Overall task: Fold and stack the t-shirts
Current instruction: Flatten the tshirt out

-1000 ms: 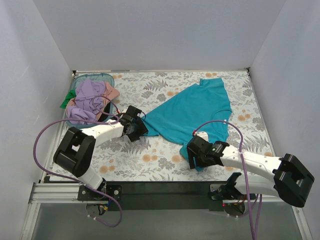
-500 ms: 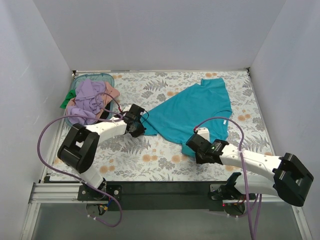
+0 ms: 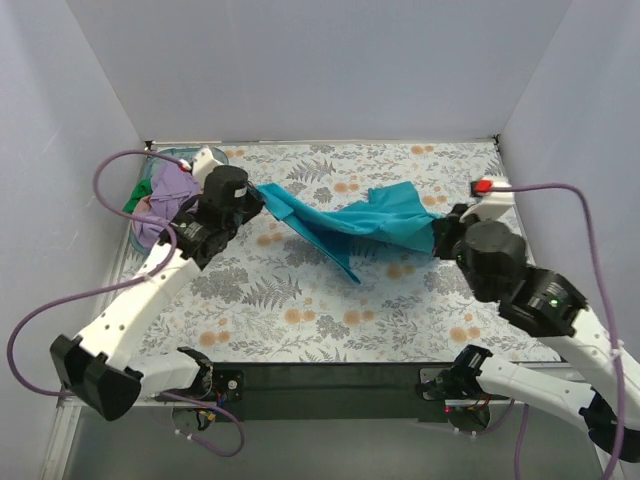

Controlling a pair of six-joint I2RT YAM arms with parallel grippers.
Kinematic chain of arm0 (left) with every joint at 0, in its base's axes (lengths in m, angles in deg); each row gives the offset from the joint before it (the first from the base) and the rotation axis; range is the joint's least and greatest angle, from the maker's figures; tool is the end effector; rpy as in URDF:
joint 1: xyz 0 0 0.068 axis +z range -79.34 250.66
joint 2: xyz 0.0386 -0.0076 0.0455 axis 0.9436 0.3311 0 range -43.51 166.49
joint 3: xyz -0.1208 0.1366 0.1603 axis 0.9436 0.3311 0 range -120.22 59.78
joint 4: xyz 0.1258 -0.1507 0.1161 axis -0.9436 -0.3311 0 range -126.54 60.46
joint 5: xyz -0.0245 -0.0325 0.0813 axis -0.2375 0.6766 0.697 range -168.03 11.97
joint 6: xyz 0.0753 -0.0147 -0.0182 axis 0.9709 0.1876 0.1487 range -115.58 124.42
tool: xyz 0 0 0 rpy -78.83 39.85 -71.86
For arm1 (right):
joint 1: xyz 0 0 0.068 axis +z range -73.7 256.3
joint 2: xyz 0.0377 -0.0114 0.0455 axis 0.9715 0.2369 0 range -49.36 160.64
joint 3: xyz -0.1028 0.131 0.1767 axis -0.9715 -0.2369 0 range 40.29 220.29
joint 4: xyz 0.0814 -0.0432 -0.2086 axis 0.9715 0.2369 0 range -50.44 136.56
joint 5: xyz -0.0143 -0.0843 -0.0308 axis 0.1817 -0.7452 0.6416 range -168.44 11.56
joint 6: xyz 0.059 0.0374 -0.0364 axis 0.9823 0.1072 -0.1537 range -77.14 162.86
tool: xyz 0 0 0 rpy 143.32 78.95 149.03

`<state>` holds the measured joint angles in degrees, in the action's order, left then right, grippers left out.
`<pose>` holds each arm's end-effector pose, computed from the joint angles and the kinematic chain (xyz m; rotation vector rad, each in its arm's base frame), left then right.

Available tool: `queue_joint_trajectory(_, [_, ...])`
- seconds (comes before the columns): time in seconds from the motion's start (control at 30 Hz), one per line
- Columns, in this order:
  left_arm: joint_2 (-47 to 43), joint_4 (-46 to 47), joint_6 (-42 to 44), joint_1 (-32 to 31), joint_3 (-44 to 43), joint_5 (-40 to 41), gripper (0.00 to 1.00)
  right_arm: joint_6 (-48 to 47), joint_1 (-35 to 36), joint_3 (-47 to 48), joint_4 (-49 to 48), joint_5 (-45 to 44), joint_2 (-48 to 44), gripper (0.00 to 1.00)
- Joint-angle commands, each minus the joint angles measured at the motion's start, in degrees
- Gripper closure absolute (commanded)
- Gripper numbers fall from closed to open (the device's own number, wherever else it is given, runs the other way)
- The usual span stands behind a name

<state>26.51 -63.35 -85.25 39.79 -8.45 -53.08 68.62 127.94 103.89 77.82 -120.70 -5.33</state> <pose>0.2389 -0.1094 0.3069 -1.3032 1.8012 -0.7437 0.1267 0.0870 0.3621 0.0811 1.8159 0.2574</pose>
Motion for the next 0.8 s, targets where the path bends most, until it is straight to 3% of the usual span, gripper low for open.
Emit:
queue_joint_trajectory(0.0, [-5.7, -2.1, 3.7, -0.2, -7.6, 4.8, 1.00, -7.0, -0.1, 12.8, 0.0, -8.8, -1.6, 0.99])
queue_joint_trajectory(0.1, [-9.4, -1.2, 7.8, -0.2, -13.7, 2.4, 1.00, -11.9, -0.1, 24.4, 0.1, -8.4, 0.0, 0.99])
queue_joint_trajectory(0.33, [-19.0, 2.9, 12.9, -0.2, -22.6, -6.1, 1.00, -20.4, -0.2, 46.3, -0.1, 2.9, 3.4, 0.99])
queue_joint_trajectory(0.5, [-23.8, 5.5, 13.2, -0.2, -24.7, -12.6, 1.00, -22.8, -0.1, 54.4, -0.3, 12.7, 4.9, 0.99])
queue_joint_trajectory(0.6, [-24.1, 6.5, 13.1, -0.2, -24.3, -14.1, 1.00, -24.2, -0.2, 55.8, -0.7, 10.9, 6.1, 0.99])
queue_joint_trajectory(0.7, [-21.8, 6.6, 13.0, -0.2, -24.0, -14.6, 1.00, -25.7, -0.2, 54.8, -1.9, 4.3, 7.8, 0.99])
queue_joint_trajectory(0.77, [-19.8, 6.5, 12.4, -0.2, -23.2, -13.3, 1.00, -27.7, -0.2, 52.1, -4.1, -4.6, 9.4, 0.99])
